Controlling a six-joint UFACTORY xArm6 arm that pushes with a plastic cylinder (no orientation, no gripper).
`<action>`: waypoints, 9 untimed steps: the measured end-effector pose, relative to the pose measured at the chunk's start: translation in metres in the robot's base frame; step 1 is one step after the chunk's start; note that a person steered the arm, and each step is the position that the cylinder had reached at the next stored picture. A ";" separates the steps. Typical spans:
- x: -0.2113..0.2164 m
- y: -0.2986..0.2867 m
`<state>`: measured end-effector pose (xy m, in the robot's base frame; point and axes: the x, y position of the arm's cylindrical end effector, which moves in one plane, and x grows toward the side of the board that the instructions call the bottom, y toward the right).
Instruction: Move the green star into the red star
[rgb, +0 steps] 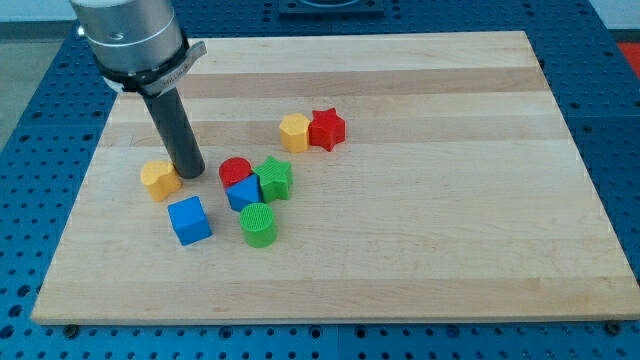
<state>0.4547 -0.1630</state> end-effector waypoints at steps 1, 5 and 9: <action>0.019 0.053; 0.073 0.178; 0.041 0.193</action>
<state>0.4961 0.0296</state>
